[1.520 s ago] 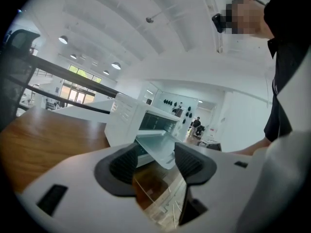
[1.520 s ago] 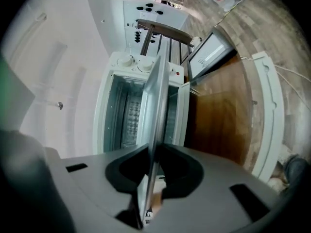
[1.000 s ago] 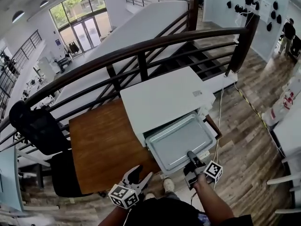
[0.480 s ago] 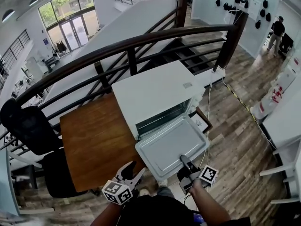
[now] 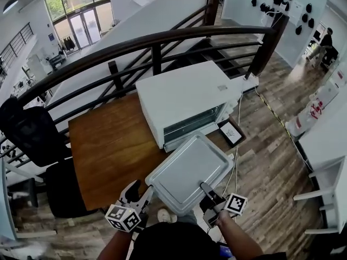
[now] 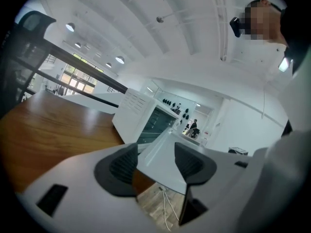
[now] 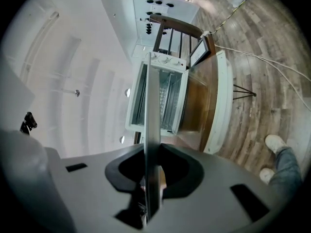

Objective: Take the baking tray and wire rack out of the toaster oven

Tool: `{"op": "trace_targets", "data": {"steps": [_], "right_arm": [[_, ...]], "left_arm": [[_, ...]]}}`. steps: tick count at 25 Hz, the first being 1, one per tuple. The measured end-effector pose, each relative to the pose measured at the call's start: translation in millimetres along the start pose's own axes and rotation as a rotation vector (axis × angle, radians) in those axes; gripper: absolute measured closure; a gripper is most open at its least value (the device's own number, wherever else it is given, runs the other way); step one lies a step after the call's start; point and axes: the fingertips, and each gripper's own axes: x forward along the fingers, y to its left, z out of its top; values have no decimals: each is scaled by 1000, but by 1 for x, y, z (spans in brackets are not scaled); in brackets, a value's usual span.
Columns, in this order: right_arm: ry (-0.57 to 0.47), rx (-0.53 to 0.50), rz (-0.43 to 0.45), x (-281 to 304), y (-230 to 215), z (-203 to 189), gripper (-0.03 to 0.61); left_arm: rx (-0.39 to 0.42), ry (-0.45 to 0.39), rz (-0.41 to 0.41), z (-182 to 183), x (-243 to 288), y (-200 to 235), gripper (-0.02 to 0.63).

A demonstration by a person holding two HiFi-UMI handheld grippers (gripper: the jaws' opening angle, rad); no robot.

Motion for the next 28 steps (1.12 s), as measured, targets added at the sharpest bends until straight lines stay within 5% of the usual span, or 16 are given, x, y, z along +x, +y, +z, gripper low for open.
{"op": "trace_targets", "data": {"steps": [20,28], "right_arm": [[479,-112,114,82,38,-129,511],[679,-171,187,113,60,-170,506]], "left_arm": [[-209,-24,252,-44,-127,85,368],[-230,60,255,-68,-152,95,368]]}}
